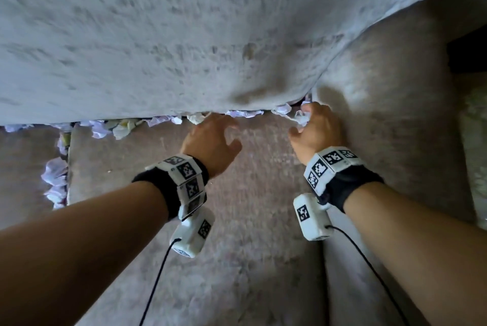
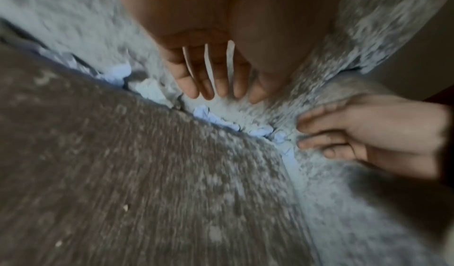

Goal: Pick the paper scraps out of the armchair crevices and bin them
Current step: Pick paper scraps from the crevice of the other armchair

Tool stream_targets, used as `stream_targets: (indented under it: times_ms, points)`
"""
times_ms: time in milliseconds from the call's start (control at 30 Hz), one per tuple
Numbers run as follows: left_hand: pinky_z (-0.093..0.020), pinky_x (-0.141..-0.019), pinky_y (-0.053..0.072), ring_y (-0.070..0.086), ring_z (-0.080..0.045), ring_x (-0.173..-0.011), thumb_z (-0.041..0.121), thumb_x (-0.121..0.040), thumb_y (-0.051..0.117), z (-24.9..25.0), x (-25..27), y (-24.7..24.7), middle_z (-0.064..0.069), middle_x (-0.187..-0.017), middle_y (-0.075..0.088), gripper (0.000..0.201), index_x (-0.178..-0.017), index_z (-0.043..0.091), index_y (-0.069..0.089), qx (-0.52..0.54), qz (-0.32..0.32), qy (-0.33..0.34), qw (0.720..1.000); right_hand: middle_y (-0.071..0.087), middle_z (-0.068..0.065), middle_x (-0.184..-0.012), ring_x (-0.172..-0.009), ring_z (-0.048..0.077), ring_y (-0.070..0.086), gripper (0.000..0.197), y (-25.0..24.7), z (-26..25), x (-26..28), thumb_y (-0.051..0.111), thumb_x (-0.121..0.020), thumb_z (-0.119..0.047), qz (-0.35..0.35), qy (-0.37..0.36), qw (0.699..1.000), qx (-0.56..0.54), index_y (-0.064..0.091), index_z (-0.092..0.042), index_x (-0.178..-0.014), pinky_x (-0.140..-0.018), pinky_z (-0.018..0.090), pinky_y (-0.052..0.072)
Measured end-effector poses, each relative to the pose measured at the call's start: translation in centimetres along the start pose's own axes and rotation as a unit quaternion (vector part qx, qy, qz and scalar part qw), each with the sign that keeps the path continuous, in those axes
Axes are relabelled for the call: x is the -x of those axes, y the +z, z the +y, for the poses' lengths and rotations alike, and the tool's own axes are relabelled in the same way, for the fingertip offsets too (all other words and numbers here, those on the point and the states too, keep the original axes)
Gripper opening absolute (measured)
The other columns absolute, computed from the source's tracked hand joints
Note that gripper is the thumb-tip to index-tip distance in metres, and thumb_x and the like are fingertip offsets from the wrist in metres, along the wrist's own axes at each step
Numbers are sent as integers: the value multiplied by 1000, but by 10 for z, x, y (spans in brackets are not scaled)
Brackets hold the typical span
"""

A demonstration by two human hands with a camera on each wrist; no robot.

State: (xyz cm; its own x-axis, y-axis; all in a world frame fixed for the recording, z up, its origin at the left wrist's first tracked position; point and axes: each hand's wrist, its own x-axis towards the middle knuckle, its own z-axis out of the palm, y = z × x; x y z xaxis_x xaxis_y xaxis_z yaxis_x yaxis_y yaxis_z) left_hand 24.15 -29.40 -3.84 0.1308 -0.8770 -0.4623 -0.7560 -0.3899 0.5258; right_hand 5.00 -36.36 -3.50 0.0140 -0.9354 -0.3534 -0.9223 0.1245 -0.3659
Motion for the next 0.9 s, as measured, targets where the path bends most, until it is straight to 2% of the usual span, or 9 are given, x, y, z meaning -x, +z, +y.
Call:
stream_targets:
  times_ms: [67,167,233,300,367,467,567,733,900]
  points:
    - [-38,-100,45,56,-20,-116,31,-85,64,-7,-9,18,2,-130,56,34,-119,29,64,4,0,17,1000,56,11,-123,-115,30,53,48,21,4,-17,64,-76,-17,24,5,1000,-14,53,-11,-122,-94,34,44]
    - [-37,-98,47,56,-16,-113,29,-86,64,-16,-16,35,6,-128,55,32,-118,29,64,19,1,29,999,54,9,-131,-118,28,54,73,47,8,-33,67,-73,-34,53,3,997,-50,42,-11,-137,-95,36,48]
    - [-35,-95,48,57,-14,-108,28,-87,64,-20,-18,41,8,-124,55,30,-117,30,64,30,4,27,999,52,12,-134,-121,31,52,78,55,10,-40,69,-76,-34,49,25,997,-44,36,-11,-143,-96,38,46]
    - [-36,-92,50,57,-11,-101,27,-87,64,-24,-19,43,12,-119,55,29,-116,31,64,41,11,26,999,53,15,-132,-119,34,53,72,56,10,-47,65,-81,-29,41,55,997,-46,34,-9,-143,-95,40,45]
    - [-37,-90,52,58,-9,-97,26,-87,64,-25,-21,43,13,-118,56,29,-115,31,65,55,18,27,998,55,17,-129,-117,35,54,61,56,11,-52,62,-84,-24,43,61,997,-29,40,-7,-138,-93,39,44]
    - [-38,-89,53,59,-9,-98,26,-87,63,-24,-24,42,10,-119,58,29,-115,31,65,63,18,30,997,55,17,-124,-113,35,54,38,55,12,-55,61,-87,-20,24,57,998,16,53,-5,-121,-86,39,43]
    - [-40,-90,53,59,-9,-99,26,-87,63,-23,-27,40,9,-118,58,29,-115,32,64,68,14,36,997,63,20,-115,-105,36,60,24,53,12,-56,58,-90,-17,15,67,997,36,59,-4,-110,-80,39,48]
    - [-35,-90,52,58,-8,-96,24,-88,63,-23,-25,38,11,-114,58,27,-115,29,65,60,13,41,997,67,20,-110,-104,36,64,20,45,8,-54,58,-87,-5,-20,95,992,76,66,-6,-105,-81,38,52]
    - [-35,-90,51,59,-9,-97,26,-88,63,-16,-26,40,9,-115,60,23,-112,27,65,60,10,50,997,68,22,-97,-93,39,66,16,34,4,-36,55,-88,-15,-33,96,993,57,65,-4,-95,-71,38,52]
